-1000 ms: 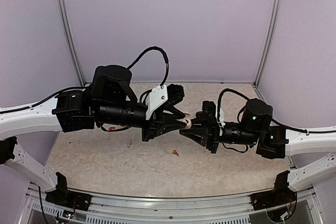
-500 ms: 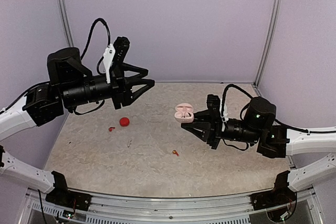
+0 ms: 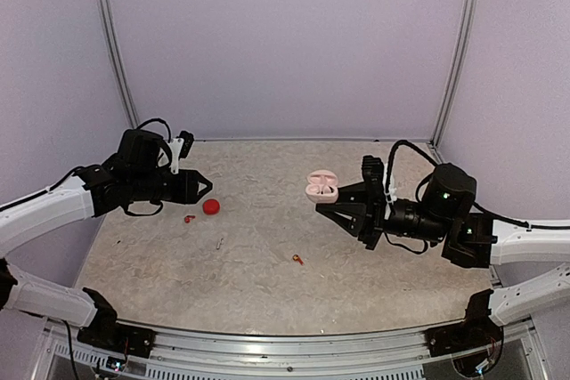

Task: Insert the wireless bluetooth earbuds into the charging case
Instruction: Pick up the left earbud from the center of the board.

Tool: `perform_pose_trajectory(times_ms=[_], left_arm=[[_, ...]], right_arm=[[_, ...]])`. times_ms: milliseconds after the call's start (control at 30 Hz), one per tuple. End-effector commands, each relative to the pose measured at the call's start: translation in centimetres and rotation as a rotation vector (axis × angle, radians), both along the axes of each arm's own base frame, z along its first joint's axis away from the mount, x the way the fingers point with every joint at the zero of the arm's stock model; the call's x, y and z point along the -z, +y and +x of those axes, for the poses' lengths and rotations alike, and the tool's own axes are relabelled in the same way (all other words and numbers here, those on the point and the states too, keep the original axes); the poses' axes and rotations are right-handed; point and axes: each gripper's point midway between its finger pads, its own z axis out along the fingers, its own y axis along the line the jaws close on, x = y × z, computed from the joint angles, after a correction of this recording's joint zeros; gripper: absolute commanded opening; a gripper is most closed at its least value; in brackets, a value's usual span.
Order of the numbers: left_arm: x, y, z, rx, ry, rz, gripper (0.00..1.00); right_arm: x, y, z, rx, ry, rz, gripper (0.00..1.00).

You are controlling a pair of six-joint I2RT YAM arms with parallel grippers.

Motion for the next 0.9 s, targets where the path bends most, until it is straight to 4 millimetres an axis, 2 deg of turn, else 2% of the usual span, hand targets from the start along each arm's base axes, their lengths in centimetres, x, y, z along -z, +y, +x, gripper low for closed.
perform_pose_trajectory(times_ms=[0,133,367,467,600,733,867], left_arm=[[4.1,0.1,-1.9,-0.003,0.096,-0.042,0.43],[7.1,0.8,-2.4,-0.013,0.159,0.024,0.42],[11.0,0.1,-2.6,0.031,0.258,0.142,0.4],[11.2,-0.8,-2.3,0.054,0.227,0.149,0.39],[11.0,-1.2,-0.7,0.058,0.221,0.202,0.37],[12.9,-1.9,-0.6,0.097,0.285,0.293,0.34],[13.3,-2.0,-0.2,0.109,0.314,0.352,0.31]], right_arm=[[-0.1,-0.8,0.1,0.012,0.009,0.018,0.0],[0.1,-0.9,0.2,0.012,0.013,0.014,0.0],[0.3,-1.0,0.4,0.018,0.017,0.009,0.0],[0.3,-1.3,0.4,0.024,0.019,0.013,0.0],[0.4,-1.2,0.5,0.021,0.022,0.008,0.0],[0.3,-1.3,0.5,0.027,0.02,0.005,0.0],[0.3,-1.5,0.5,0.035,0.018,0.003,0.0]])
